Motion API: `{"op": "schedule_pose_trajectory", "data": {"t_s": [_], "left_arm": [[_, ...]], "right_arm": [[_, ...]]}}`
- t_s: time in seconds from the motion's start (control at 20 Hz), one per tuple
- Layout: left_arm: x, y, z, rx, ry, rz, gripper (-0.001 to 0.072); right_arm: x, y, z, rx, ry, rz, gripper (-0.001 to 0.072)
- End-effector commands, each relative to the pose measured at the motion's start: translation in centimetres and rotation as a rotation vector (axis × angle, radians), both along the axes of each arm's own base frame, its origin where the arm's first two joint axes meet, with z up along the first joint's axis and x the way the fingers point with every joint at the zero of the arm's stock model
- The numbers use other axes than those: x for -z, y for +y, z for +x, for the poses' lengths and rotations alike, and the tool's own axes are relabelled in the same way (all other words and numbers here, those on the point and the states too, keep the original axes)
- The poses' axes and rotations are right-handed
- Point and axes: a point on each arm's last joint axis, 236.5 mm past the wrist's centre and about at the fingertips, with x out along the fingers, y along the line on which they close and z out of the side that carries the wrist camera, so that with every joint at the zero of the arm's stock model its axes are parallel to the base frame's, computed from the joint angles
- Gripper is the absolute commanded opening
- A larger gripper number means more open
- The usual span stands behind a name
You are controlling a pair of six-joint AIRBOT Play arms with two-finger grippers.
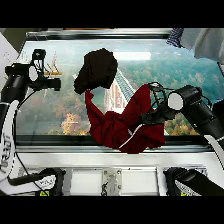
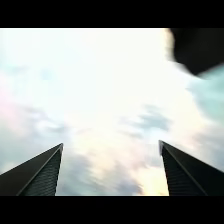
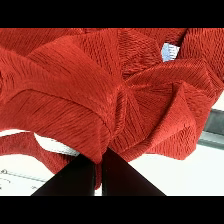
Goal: Fold the clothes and pants, and hang the long-sleeved shirts on hangers.
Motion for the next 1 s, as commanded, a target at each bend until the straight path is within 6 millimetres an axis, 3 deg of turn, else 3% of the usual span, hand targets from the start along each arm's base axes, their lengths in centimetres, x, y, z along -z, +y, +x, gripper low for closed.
{"op": "schedule_pose_trajectory", "data": {"t_s": [0.0,0.25,0.55,0.85,0.95], "left_arm": [[4.0,5.8,2.5,-0.064,0.027,0.083,0.0653],[8.2,9.2,6.6,-0.112,0.061,0.084,0.0653],[14.0,11.9,7.4,-0.142,0.198,0.141,0.0654],[14.9,12.1,8.7,-0.141,0.179,0.144,0.0652],[14.9,12.1,8.8,-0.142,0.178,0.143,0.0473]], "right_arm": [[0.0,0.0,0.0,-0.001,0.002,-0.001,0.0030],[0.1,0.0,0.0,-0.001,0.003,-0.001,0.0031],[0.1,0.0,0.0,-0.001,0.003,-0.002,0.0031],[0.1,0.0,0.0,-0.001,0.003,-0.002,0.0030],[0.1,0.0,0.0,-0.001,0.003,-0.001,0.0031]]}}
